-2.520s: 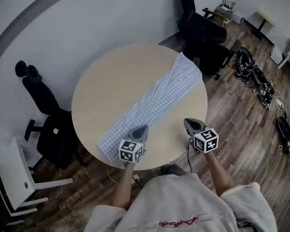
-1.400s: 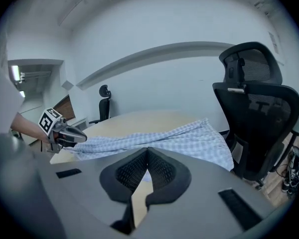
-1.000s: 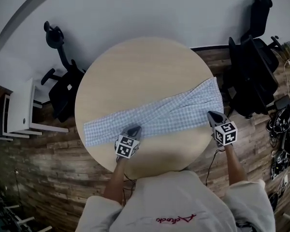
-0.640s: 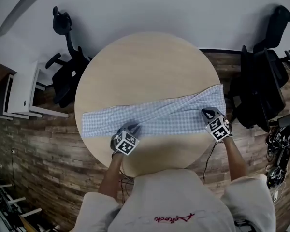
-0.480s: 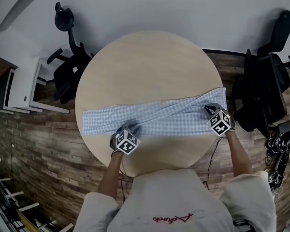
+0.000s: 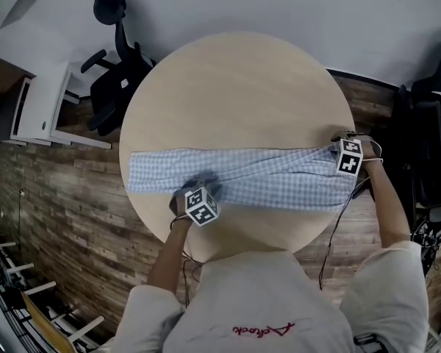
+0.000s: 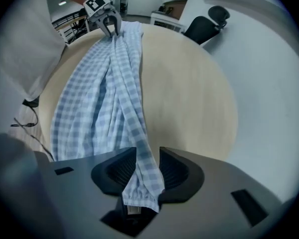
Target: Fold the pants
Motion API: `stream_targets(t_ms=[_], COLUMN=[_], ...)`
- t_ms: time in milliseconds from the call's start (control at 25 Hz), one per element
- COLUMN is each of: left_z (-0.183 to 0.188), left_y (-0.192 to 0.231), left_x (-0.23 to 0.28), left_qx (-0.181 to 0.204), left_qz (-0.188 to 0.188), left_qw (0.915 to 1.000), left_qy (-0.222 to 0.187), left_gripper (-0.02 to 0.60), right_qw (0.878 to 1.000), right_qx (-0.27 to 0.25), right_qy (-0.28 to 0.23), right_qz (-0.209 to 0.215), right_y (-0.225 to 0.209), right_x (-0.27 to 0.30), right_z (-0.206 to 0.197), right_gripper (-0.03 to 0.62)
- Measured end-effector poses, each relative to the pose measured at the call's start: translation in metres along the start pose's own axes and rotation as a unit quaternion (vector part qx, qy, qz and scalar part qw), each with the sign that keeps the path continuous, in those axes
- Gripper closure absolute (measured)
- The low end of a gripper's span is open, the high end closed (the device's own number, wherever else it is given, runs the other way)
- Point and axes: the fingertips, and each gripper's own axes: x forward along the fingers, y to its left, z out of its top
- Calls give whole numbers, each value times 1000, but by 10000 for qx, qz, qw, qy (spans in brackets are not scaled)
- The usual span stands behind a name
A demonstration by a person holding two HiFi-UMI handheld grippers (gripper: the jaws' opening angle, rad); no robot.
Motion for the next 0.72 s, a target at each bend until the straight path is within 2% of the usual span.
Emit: stream_targets(t_ms=[120, 240, 280, 320, 360, 400, 560, 720], left_z=[-2, -2, -1, -1, 0, 0, 0, 5], left_y=[0, -2, -2, -2, -1, 0, 3, 12], left_x=[9, 13, 14, 13, 12, 10, 2, -15], left_qx=[89, 86, 92, 112, 141, 175, 292, 342], left_qz=[-144, -234, -252, -256, -243, -222, -159, 75], left_qw=[9998, 9994, 9993, 9993, 9993, 9994, 9994, 9993], left_qy=[140, 231, 247, 249, 237, 215, 131, -93], left_gripper=[471, 476, 483, 496, 517, 525, 538, 543], right_qw=[9980, 9953, 9948, 9946, 9949, 9955, 9982, 9998], right_qx=[-212, -190, -182, -195, -224, -256, -304, -126], right_qy=[208, 268, 260, 239, 202, 153, 15, -98], right_qz=[559, 908, 973, 991, 961, 896, 526, -79], right_y=[-5, -3, -1, 1, 3, 3, 0, -6], right_x=[10, 18, 19, 19, 17, 14, -9, -42], right_z=[-6, -10, -10, -10, -8, -6, -6, -15], right_gripper=[439, 441, 446, 483, 524, 539, 549, 557])
